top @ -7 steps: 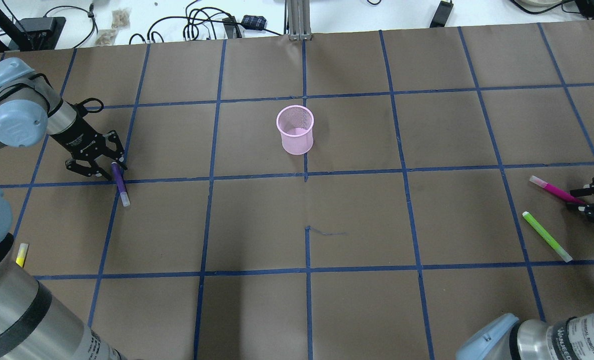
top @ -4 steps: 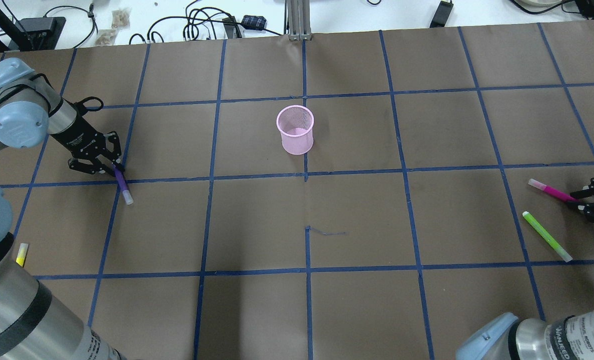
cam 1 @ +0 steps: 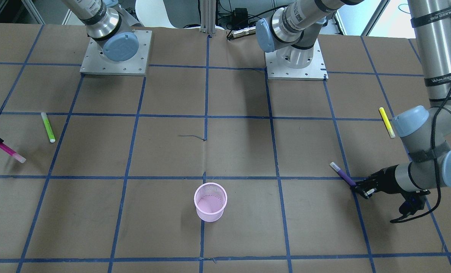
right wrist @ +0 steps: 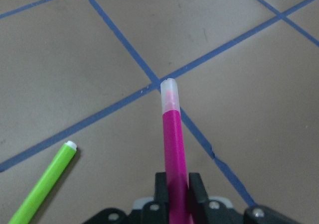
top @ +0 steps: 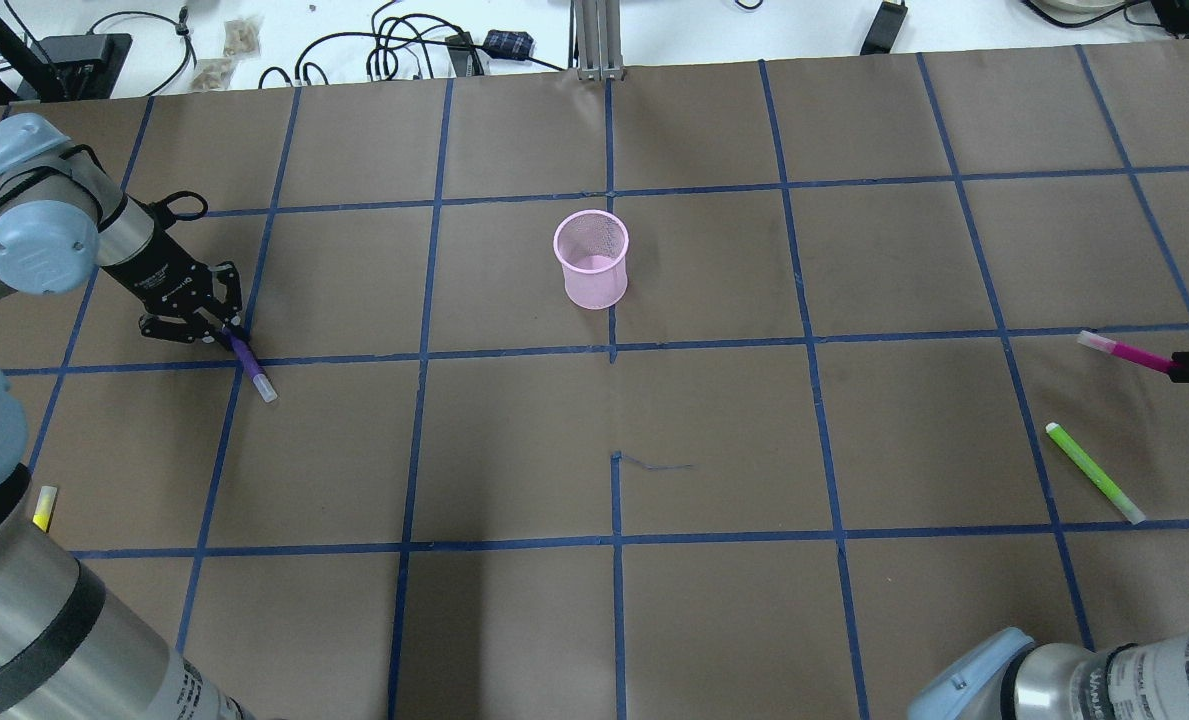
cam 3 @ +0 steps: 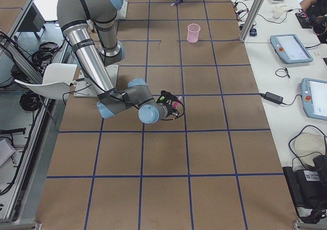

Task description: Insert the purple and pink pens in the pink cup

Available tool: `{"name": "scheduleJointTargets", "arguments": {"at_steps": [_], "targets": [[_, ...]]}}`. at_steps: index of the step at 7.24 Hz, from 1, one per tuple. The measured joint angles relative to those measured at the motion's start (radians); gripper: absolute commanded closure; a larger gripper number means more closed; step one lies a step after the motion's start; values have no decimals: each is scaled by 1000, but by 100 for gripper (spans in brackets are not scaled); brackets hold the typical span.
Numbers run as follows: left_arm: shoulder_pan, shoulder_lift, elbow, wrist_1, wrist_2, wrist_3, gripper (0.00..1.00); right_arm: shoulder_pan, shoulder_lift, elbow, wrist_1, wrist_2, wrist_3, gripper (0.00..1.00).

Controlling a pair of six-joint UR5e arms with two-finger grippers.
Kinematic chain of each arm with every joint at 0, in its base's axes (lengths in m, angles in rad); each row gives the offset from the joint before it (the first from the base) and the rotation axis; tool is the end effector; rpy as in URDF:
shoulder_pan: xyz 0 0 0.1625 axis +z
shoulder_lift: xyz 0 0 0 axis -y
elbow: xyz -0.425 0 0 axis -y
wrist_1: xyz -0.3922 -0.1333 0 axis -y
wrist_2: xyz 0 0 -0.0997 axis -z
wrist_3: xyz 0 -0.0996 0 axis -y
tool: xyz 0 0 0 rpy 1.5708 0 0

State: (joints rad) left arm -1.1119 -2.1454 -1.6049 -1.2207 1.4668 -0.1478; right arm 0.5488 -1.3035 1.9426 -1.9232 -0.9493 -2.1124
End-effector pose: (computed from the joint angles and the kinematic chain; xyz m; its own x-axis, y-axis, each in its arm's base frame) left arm 0.1475 -0.6229 0.1737 -0.8073 -0.5869 0.0616 -0.5531 0.7889 0.2677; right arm -0.3266 -0.4239 0.2326 -0.5550 -0.8306 0.0456 -0.6649 0.4100 -0.6243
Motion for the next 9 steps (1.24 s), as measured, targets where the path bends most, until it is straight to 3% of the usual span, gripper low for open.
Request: {"name": "scheduleJointTargets", "arguments": {"at_steps": [2, 4, 7, 9], "targets": [[-18, 20, 3, -8, -1, -7, 99, 124, -151, 0, 1, -46, 202, 95], [-28, 37, 3, -17, -17, -11, 100, 341, -274, 1, -8, -123, 511, 94], [-61, 71, 3, -51, -31, -12, 100, 725, -312, 0, -160, -301, 1013, 94], [-70, 91, 4, -61, -31, -12, 100, 974, -301, -3, -209, -442, 1228, 93]]}}
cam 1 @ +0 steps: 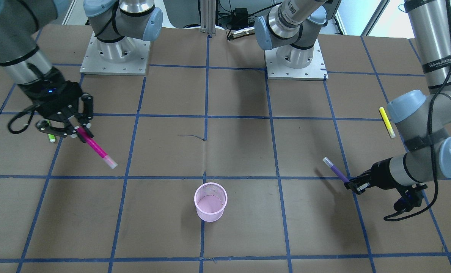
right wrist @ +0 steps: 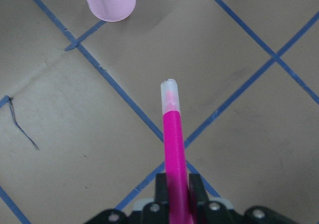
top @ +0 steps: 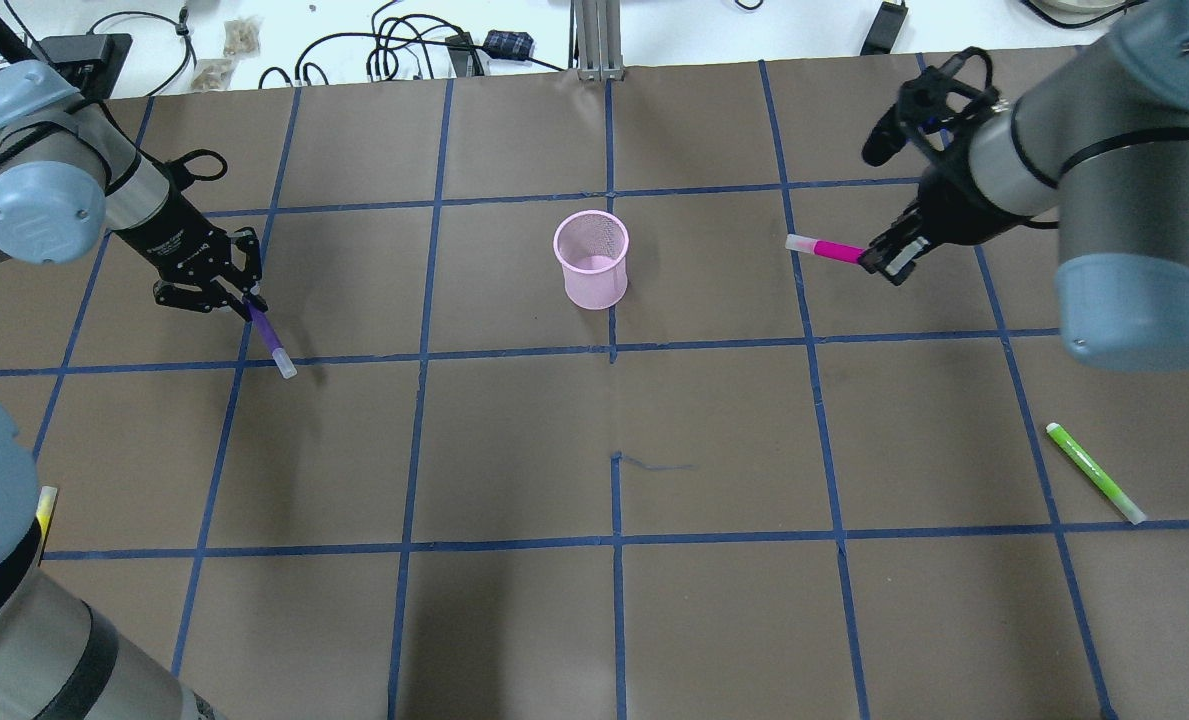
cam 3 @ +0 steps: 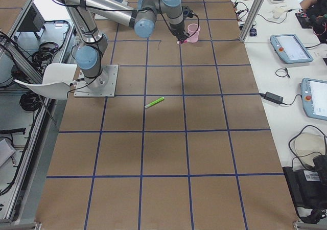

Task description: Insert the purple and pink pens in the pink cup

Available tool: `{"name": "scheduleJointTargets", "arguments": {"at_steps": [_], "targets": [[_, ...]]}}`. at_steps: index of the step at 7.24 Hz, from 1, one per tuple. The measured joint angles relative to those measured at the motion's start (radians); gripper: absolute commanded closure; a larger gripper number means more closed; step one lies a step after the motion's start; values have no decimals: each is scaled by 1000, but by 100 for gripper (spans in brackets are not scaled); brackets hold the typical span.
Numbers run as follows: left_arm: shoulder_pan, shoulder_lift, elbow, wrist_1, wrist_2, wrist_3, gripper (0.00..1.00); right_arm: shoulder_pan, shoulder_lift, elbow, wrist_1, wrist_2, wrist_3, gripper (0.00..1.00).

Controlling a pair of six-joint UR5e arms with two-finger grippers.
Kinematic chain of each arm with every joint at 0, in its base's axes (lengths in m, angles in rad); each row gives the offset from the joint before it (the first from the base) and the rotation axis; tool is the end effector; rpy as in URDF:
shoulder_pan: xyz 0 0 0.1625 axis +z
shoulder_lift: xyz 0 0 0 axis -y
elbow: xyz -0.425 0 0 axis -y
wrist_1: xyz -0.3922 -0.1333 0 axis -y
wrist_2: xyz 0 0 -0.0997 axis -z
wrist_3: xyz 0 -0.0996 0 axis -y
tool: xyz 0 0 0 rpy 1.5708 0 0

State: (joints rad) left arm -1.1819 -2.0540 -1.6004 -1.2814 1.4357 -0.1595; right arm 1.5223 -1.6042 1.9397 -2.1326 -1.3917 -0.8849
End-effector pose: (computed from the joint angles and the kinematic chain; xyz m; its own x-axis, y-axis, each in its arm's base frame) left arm 0.0973 -0.6243 0.2281 -0.8354 -0.5415 0.0945 -0.5089 0.8268 0.2396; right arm 0.1278 -0.4821 0.3850 -0.6603 -0.7483 0.0637 -0.7322 0.6225 -0.2765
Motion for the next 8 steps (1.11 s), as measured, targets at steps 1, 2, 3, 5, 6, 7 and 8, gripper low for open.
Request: {"name": "scheduleJointTargets", "arguments": {"at_steps": [1, 2, 3, 5, 6, 7, 8], "targets": [[-1, 7, 0, -3, 0, 0, 100, 93, 14, -12, -5, -47, 64, 93], [-2, 13, 0, -5, 0, 1, 100, 168, 42, -44, -2, -95, 108, 91], [-3, 16, 0, -6, 0, 2, 99, 225, 93, -99, 3, -140, 152, 91], [-4, 19, 0, -7, 0, 3, 99, 305, 257, -305, 114, -185, 200, 91], [-5, 20, 0, -7, 0, 3, 100, 347, 345, -435, 200, -216, 227, 91], [-5, 21, 1, -7, 0, 3, 100, 387, 431, -544, 267, -241, 269, 91], [-5, 22, 0, -7, 0, 3, 100, 420, 495, -611, 306, -260, 299, 91]]}}
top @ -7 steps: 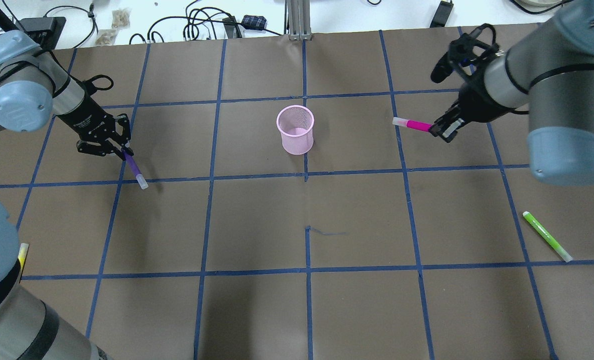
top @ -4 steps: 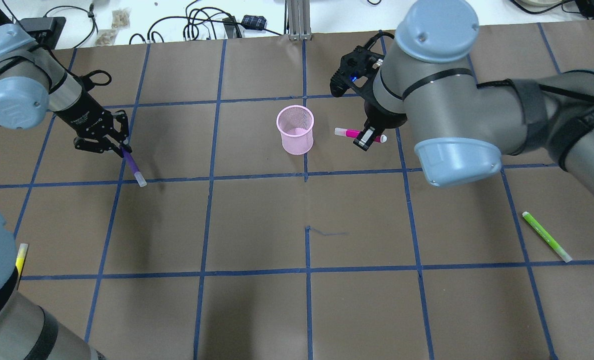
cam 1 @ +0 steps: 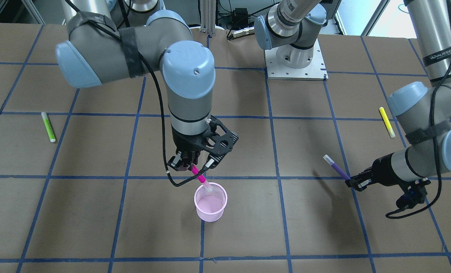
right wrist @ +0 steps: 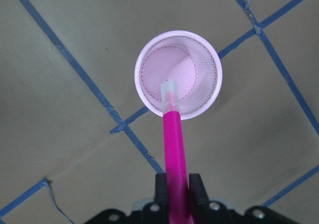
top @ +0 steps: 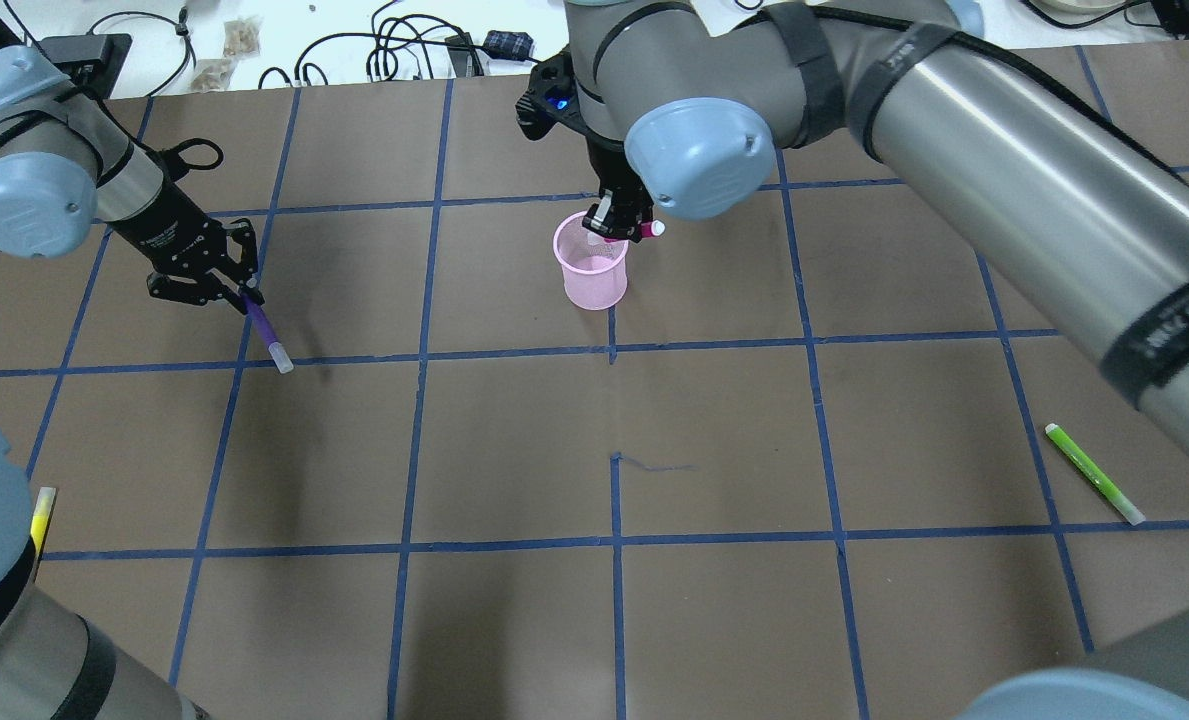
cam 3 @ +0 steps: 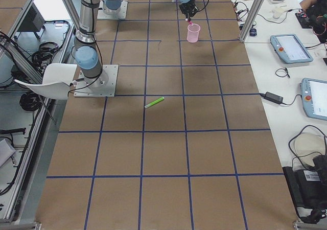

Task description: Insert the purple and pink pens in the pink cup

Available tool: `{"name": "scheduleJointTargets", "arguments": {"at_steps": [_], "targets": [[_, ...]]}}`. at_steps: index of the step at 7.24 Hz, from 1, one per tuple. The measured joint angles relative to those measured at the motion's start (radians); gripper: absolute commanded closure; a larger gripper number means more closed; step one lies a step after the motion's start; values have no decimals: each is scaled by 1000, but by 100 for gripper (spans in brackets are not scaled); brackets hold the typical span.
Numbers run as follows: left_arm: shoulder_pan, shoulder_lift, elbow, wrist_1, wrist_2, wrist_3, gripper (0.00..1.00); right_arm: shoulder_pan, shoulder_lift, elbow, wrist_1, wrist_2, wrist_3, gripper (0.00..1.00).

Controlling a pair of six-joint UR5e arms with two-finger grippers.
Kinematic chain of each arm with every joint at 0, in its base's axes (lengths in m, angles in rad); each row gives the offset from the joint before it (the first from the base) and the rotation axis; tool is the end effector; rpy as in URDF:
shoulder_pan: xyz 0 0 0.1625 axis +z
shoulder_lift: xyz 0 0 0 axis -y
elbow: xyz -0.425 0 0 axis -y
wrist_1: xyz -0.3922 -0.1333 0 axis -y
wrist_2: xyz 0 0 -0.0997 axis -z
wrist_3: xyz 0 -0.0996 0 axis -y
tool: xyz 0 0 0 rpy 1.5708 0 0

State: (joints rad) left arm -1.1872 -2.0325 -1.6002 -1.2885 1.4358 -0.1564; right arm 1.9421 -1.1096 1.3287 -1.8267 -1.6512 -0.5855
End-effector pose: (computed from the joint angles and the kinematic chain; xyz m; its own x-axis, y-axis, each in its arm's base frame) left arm 0.0931 -0.6227 0.2408 -0.8403 -0.5332 0.0978 -0.5032 0.8343 0.2253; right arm 0.3618 -0.5838 0.3623 -0.5747 -0.8137 0.0872 -0.8161 0.5778 0.0137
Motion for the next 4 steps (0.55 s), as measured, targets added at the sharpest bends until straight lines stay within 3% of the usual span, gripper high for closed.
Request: {"name": "scheduleJointTargets", "arguments": {"at_steps": [3, 4], "targets": [[0, 2, -1, 0, 0, 4, 100, 33, 51, -51, 45, -39, 19, 88], [0, 2, -2, 0, -1, 5, 99, 33, 54, -54, 45, -47, 19, 78]]}}
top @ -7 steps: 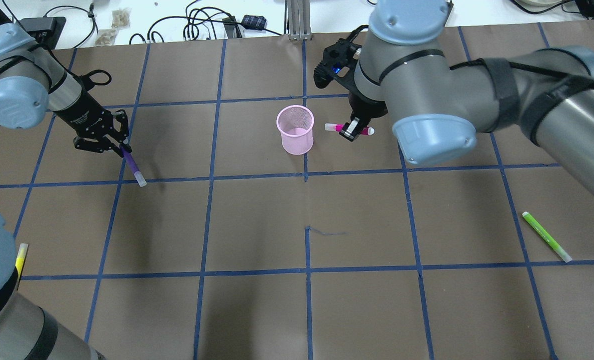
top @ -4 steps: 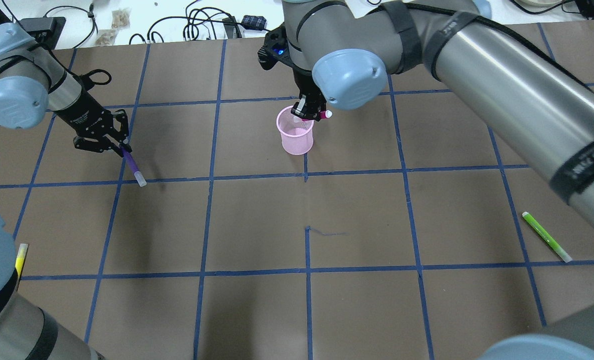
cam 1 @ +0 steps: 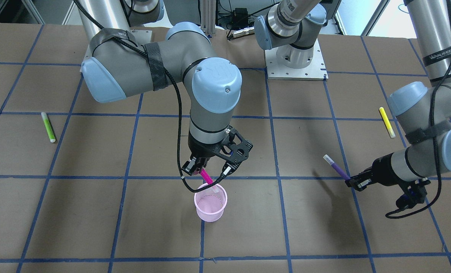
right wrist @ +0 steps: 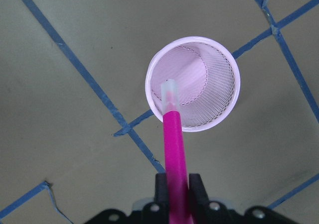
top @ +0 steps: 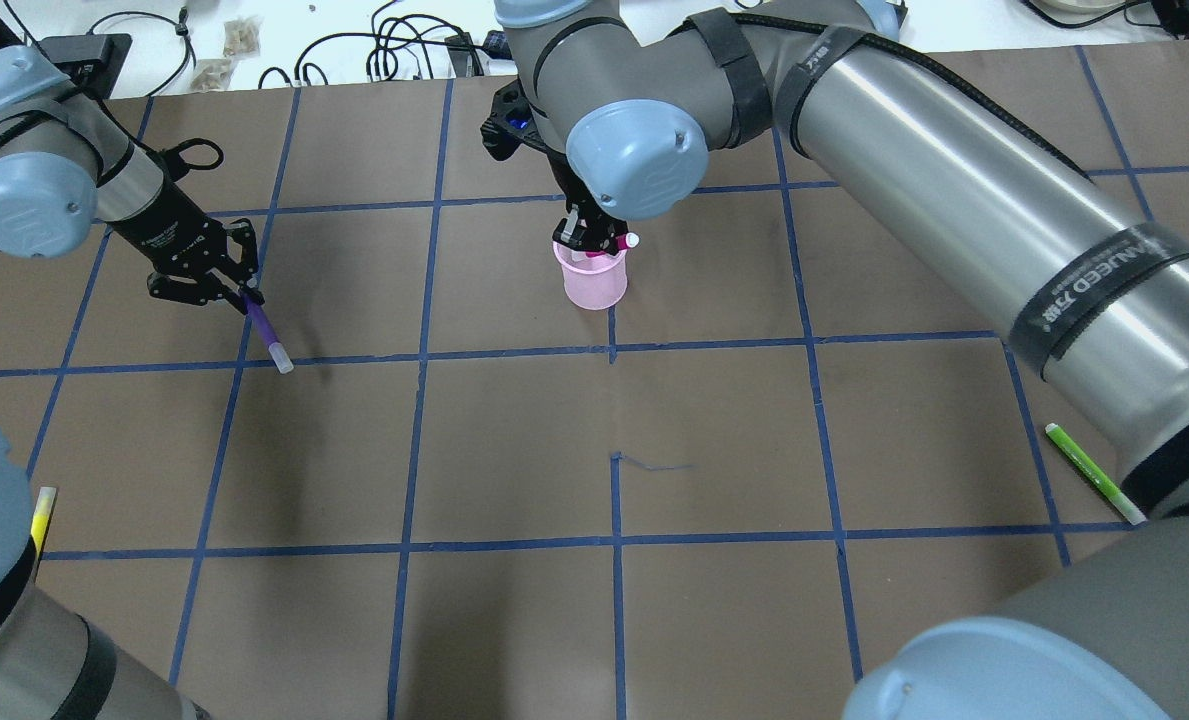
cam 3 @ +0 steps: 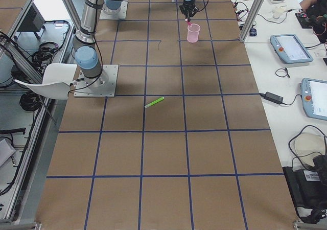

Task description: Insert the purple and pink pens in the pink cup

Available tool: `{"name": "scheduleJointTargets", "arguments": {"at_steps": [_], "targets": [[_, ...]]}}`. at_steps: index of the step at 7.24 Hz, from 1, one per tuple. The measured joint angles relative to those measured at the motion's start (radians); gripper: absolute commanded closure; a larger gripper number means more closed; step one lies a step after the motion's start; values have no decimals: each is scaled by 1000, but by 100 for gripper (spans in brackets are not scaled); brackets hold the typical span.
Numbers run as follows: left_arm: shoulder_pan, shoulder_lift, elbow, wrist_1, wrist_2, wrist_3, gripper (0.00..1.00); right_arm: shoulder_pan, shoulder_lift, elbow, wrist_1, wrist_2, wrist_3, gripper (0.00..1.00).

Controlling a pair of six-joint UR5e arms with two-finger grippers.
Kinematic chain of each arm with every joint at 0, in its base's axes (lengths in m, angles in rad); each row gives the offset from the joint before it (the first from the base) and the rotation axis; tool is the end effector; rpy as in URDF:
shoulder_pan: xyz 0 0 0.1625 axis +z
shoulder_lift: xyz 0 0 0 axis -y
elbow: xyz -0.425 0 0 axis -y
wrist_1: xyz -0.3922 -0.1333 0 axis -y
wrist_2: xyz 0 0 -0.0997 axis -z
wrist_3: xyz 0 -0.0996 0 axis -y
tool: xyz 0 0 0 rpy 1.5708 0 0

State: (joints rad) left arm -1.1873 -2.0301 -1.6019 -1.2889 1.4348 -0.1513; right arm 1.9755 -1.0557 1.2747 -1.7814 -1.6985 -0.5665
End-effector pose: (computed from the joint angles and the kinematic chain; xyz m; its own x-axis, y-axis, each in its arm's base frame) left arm 0.0927 -0.6220 0.2416 -0.8427 -0.5290 0.0999 -0.4988 0.8371 0.2246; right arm 0.3830 -0.5877 0.3475 -0.5576 -0.8237 0.1030 -0.8213 0.5655 0.0754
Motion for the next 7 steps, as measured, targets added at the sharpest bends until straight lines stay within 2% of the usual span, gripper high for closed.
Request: {"name": "scheduleJointTargets", "arguments": {"at_steps": [1, 2, 5, 7], "targets": [[0, 0, -1, -1, 0, 2, 99, 0, 4, -2, -2, -7, -1, 37], [0, 1, -1, -1, 1, 5, 99, 0, 9, -2, -7, -10, 0, 0], [-17, 12, 1, -1, 3, 8, 99, -11, 7, -2, -9, -8, 32, 0], [-34, 33, 2, -1, 3, 8, 99, -72, -62, 5, 1, -2, 40, 0]]}}
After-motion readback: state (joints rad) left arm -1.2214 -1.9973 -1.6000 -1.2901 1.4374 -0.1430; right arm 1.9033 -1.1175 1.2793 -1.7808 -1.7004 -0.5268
